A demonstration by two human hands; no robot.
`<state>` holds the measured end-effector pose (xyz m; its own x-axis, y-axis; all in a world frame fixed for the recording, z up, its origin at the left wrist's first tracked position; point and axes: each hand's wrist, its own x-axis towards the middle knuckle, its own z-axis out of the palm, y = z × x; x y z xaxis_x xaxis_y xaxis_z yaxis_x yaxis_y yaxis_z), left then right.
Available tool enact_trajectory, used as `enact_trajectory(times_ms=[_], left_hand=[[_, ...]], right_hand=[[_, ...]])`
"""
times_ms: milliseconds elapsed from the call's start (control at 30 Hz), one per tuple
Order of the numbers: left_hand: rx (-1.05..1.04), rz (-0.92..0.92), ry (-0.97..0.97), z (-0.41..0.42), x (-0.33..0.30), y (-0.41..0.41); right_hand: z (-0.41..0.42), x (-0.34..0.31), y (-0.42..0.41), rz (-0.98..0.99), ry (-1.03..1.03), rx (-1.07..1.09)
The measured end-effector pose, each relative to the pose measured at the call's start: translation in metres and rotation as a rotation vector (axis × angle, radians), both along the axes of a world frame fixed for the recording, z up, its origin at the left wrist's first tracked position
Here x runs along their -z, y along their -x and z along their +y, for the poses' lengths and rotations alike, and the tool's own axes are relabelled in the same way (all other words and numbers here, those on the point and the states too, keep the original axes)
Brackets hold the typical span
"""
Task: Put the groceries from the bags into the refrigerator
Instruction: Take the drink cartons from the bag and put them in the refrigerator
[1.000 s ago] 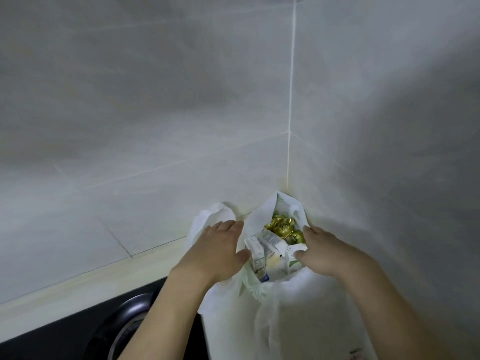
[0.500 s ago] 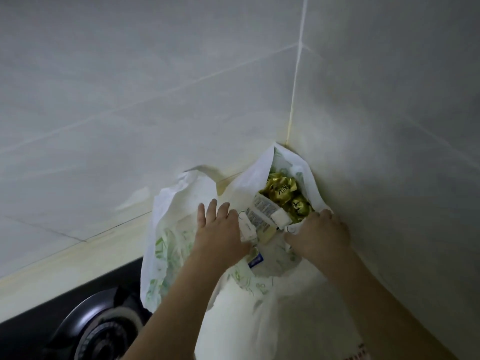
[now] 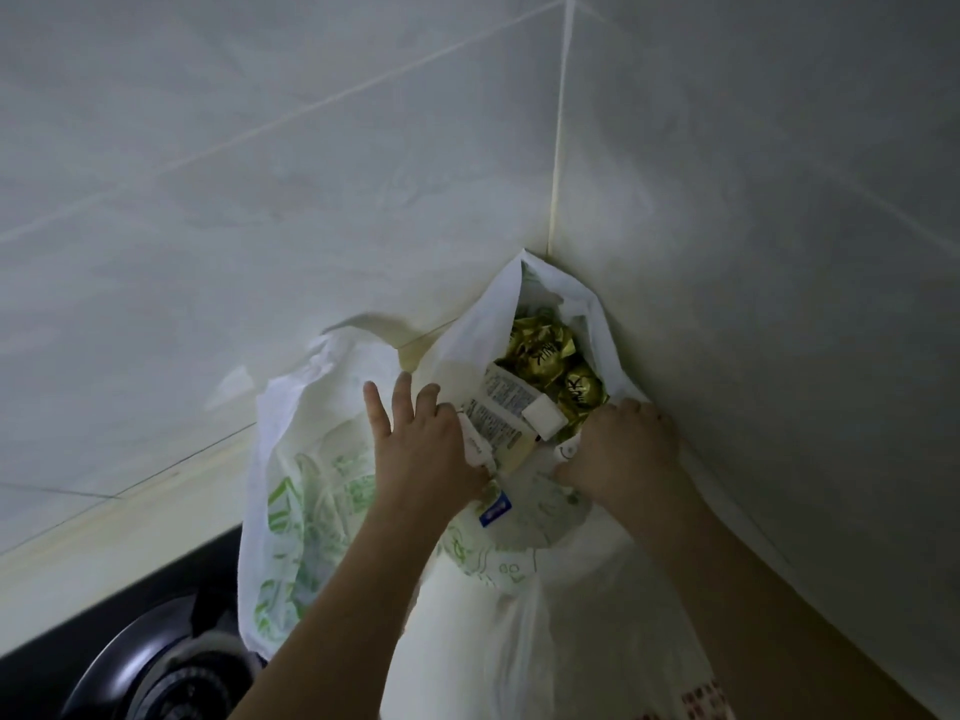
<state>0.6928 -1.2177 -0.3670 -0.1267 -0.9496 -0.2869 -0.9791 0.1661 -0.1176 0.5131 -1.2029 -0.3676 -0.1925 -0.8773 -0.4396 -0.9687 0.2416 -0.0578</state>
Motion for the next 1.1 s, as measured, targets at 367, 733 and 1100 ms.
enact_trajectory(times_ms=[367,733,1100], left_hand=[[-0.170,0.214,0.237,0.048,-0.100,-0.020],[-0.363,0.383,0.545,0.155,-0.215,-0.054],[-0.605,0.380,0.693,0.259,-0.245,-0.132]], right_hand=[[0.024,-0.088,-0.011,-0.061,0.238,-0.019],[0.101,-0.200,-0.048,-0.158,0.591,-0.175],[0.163,-0.232,-0.133,-0.297,0.684,-0.358]])
